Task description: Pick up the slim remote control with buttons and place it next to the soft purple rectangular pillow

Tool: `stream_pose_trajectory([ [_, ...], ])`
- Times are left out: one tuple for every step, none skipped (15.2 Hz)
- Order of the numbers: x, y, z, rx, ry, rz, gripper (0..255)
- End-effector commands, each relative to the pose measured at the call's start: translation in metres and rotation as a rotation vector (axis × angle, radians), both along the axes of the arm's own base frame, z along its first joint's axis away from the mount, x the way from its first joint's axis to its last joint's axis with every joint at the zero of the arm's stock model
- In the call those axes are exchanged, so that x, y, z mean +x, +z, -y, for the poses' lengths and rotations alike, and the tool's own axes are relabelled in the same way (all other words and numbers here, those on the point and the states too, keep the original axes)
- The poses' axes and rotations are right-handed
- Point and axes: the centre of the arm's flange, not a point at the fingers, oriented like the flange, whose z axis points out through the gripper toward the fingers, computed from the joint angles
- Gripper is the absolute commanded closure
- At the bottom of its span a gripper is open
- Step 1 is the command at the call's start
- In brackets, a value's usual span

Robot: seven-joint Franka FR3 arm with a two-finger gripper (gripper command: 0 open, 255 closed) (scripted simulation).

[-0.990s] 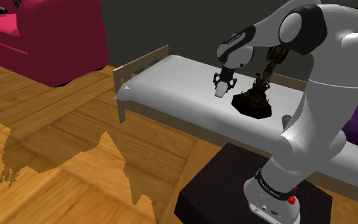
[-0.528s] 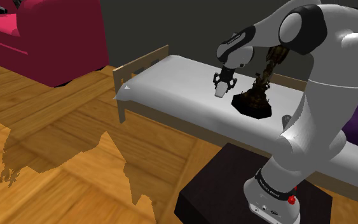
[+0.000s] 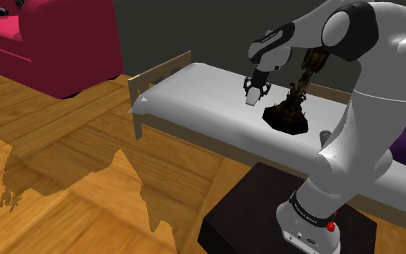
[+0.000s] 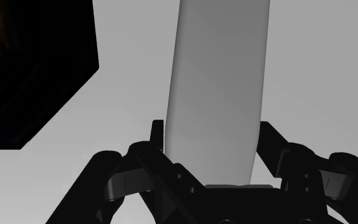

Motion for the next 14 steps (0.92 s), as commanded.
stream_pose_trajectory([
  [0.0, 0.011, -0.002, 0.0, 0.0, 0.0, 255],
  [0.0, 0.016, -0.002, 0.0, 0.0, 0.0, 255],
  [0.0, 0.021, -0.002, 0.0, 0.0, 0.0, 255],
  [0.0, 0.026, -0.002, 0.0, 0.0, 0.0, 255],
  [0.0, 0.032, -0.002, 0.0, 0.0, 0.0, 255],
  [0.0, 0.037, -0.002, 0.0, 0.0, 0.0, 255],
  [0.0, 0.042, -0.002, 0.0, 0.0, 0.0, 255],
  [0.0, 0.048, -0.002, 0.0, 0.0, 0.0, 255],
  [0.0, 0.053, -0.002, 0.0, 0.0, 0.0, 255],
  [0.0, 0.058, -0.002, 0.0, 0.0, 0.0, 255],
  [0.0, 0.063, -0.002, 0.0, 0.0, 0.0, 255],
  [0.0, 0.069, -0.002, 0.0, 0.0, 0.0, 255],
  [0.0, 0.074, -0.002, 0.0, 0.0, 0.0, 255],
  [0.0, 0.079, -0.002, 0.0, 0.0, 0.0, 255],
])
